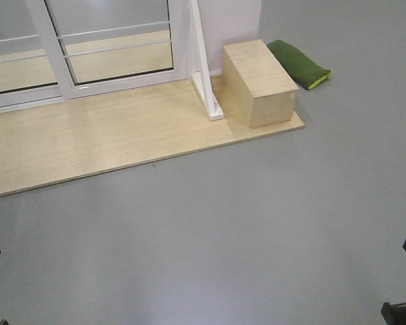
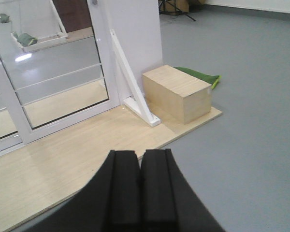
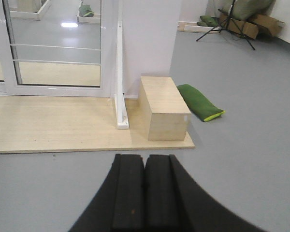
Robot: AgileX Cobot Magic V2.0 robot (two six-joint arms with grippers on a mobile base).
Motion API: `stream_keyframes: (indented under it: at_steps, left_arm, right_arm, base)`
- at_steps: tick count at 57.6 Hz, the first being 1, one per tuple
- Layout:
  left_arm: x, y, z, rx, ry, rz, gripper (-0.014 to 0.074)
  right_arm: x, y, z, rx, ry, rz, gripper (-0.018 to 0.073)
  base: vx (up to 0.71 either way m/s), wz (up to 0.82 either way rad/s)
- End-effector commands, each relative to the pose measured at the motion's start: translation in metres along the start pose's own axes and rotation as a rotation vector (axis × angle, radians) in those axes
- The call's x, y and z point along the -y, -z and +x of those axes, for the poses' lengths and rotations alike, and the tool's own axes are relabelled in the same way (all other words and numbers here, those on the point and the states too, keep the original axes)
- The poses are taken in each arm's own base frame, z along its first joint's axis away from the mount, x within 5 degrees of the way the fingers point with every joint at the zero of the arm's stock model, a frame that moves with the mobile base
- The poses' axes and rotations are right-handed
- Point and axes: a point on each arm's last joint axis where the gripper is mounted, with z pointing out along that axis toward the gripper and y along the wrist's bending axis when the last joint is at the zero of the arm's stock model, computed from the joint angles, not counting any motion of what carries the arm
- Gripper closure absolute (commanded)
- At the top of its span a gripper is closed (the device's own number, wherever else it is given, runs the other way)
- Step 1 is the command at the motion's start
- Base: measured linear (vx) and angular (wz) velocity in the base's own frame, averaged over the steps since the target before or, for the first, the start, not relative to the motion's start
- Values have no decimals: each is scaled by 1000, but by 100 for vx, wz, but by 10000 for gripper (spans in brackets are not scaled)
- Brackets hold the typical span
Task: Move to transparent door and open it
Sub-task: 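Turn and drive toward the white-framed glass door on the wooden platform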
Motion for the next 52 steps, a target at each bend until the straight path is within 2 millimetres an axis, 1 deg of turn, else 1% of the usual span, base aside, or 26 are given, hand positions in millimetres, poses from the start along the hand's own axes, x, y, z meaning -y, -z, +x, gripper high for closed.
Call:
stream_keyframes:
  at_steps: [1,28,52]
  left_arm:
    - [-1,0,-4,80,21,-14,594]
    - [-1,0,-4,80,21,-14,594]
    - [-1,0,-4,80,21,-14,594]
  right_arm:
    - [2,1,-6,87,0,22,564]
    - [2,1,-6,87,0,22,564]
    - [2,1,-6,87,0,22,564]
  base:
    - [57,32]
    - [58,33]
    - [55,14]
